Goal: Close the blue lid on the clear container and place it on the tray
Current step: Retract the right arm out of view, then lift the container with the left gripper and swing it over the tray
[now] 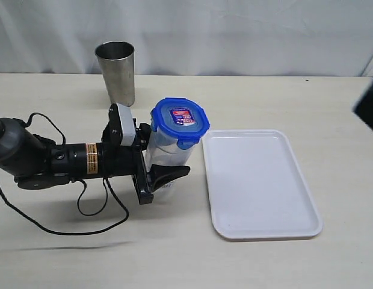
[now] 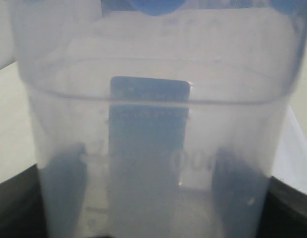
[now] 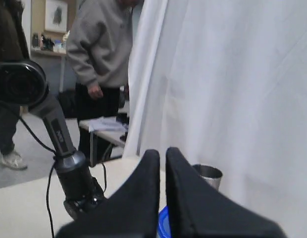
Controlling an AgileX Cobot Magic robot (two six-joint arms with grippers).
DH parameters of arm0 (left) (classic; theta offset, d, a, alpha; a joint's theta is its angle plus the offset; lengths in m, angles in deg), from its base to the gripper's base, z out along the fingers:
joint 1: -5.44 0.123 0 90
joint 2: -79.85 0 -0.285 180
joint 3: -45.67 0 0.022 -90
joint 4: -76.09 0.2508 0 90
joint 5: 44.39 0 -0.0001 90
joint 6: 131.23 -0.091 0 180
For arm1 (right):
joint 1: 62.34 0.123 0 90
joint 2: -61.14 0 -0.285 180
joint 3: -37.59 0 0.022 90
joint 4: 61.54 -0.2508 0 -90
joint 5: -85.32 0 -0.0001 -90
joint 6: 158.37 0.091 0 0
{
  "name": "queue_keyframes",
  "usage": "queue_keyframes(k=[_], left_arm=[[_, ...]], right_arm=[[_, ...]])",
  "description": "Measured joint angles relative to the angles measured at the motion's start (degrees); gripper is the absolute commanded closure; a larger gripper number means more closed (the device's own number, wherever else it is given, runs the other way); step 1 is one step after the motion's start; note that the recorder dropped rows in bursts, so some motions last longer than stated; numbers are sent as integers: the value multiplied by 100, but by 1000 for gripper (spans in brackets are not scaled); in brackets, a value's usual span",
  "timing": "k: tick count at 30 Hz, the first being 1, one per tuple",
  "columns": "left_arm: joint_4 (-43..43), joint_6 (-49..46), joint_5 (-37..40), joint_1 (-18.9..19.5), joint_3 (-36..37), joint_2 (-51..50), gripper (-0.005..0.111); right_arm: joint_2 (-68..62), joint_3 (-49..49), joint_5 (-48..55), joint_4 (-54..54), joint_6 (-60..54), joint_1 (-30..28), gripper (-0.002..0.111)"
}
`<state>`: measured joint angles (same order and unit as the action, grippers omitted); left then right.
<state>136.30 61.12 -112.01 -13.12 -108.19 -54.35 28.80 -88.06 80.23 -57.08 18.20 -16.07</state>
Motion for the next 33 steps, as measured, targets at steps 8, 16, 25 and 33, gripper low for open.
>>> queue_keyframes(k=[8,16,25,33], left_arm=[[-94,0,0,0,0,0,107],[-304,91,169,-311,-365,320,107],[-315,43,3583,-1295,-1586,467,107],[-315,-678,5192,-1932,-2012,467,107]], right_arm=[[2372,1129,-415,-241,0,0,104],[2435,1231,-508,-329,-13,-11,104],[2435,1231,-508,-338,-1,-11,104],[2435,1231,-508,-338,-1,-11,104]])
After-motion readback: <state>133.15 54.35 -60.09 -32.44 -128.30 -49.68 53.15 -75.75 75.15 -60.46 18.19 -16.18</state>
